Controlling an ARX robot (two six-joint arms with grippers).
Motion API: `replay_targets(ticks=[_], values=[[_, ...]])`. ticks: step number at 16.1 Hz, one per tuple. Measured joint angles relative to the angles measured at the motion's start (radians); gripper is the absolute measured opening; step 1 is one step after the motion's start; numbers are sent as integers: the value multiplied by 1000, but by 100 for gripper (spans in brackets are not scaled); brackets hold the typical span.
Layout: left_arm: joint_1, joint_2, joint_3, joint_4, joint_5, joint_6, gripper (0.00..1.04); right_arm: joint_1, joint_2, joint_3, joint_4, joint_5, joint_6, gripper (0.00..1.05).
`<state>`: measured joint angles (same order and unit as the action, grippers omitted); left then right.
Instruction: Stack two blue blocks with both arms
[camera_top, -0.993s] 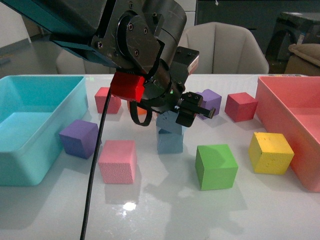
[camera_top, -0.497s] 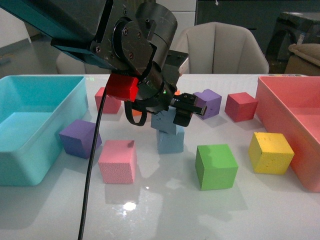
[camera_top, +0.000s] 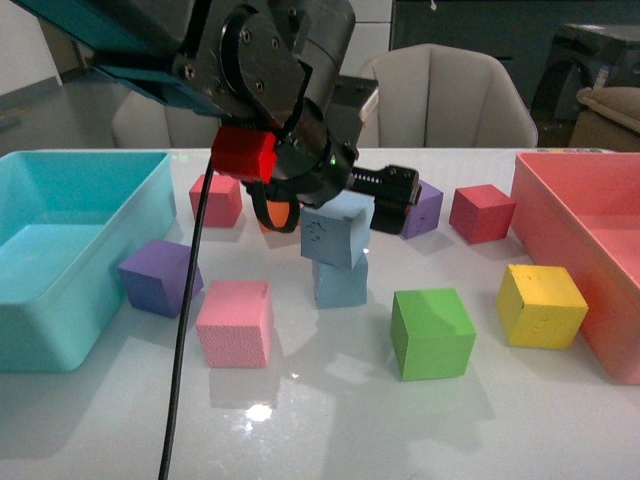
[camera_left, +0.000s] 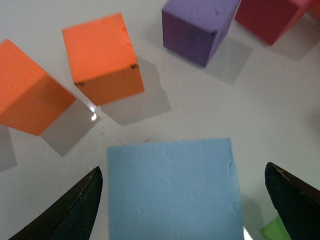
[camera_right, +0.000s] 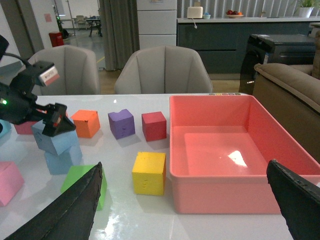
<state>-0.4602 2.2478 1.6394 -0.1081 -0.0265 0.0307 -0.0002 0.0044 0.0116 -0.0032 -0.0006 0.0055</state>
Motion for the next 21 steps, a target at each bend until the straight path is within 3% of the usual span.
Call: replay_targets(ticks=[6,9,10,12,13,15,16,19,21], values=[[-37,-338,-197,215,31,-1,98,0,0,0,0,0,0,98],[-54,-509,-439,361,65,-8,98,0,0,0,0,0,0,98],[-64,-570,-529,469,14,-19,94,0,0,0,0,0,0,98],[-24,-832,-788,663,-311,-23,73,0,0,0,0,0,0,98],[51,-999,-912,657,-348,-24,62,0,0,0,0,1,0,98],[156,-1206,-1127,689,-325,-30,40,0,0,0,0,0,0,98],[159,-1215,-1141,691,-317,-30,38,0,0,0,0,0,0,98],[235,-1322,-1339,706,-201,-34,1,0,0,0,0,0,0,98],[288,-1423,-1409,714,-154,-31,2,0,0,0,0,0,0,98]])
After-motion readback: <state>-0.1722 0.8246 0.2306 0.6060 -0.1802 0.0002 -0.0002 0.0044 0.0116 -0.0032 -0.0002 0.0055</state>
